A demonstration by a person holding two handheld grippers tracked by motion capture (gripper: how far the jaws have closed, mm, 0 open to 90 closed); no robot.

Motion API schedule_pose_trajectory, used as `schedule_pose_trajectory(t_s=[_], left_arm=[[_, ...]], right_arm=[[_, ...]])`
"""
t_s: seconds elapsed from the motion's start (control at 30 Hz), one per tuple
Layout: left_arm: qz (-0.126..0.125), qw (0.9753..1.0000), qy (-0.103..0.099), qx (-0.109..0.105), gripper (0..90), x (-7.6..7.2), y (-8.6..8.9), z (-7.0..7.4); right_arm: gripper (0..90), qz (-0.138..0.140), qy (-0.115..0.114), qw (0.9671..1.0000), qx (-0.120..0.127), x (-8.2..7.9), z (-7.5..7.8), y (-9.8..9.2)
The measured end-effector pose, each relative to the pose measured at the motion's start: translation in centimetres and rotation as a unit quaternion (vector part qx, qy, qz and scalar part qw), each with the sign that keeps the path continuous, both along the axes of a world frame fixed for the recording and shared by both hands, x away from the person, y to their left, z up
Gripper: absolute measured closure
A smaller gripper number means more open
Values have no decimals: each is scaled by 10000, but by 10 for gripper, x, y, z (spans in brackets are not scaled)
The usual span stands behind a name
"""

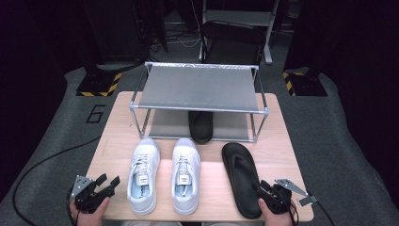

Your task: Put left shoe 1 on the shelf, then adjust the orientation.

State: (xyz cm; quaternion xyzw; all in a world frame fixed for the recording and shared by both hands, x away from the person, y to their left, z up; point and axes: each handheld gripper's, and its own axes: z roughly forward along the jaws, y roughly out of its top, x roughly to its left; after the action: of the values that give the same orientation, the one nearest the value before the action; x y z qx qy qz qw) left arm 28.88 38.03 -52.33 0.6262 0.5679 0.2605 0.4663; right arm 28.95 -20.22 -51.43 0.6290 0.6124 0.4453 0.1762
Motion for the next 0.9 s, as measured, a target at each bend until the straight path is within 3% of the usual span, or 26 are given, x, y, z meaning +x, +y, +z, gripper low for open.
schedule_pose_trajectory(t_s=[0.3, 0.43, 0.77, 0.9], left_arm=[[-14, 10000, -5, 13, 380, 0, 0, 0], [-8, 10000, -11, 12, 380, 0, 0, 0], [-2, 10000, -4, 2, 380, 1, -1, 0], [10, 10000, -10, -1, 380, 1, -1, 0]], right_arm=[[670, -126, -9, 9999, -89, 2, -3, 0], [686, 28, -59, 9998, -166, 6, -3, 7], [677, 318, -150, 9992, -181, 10, -5, 23], [597, 325, -20, 9995, -28, 12, -9, 21]])
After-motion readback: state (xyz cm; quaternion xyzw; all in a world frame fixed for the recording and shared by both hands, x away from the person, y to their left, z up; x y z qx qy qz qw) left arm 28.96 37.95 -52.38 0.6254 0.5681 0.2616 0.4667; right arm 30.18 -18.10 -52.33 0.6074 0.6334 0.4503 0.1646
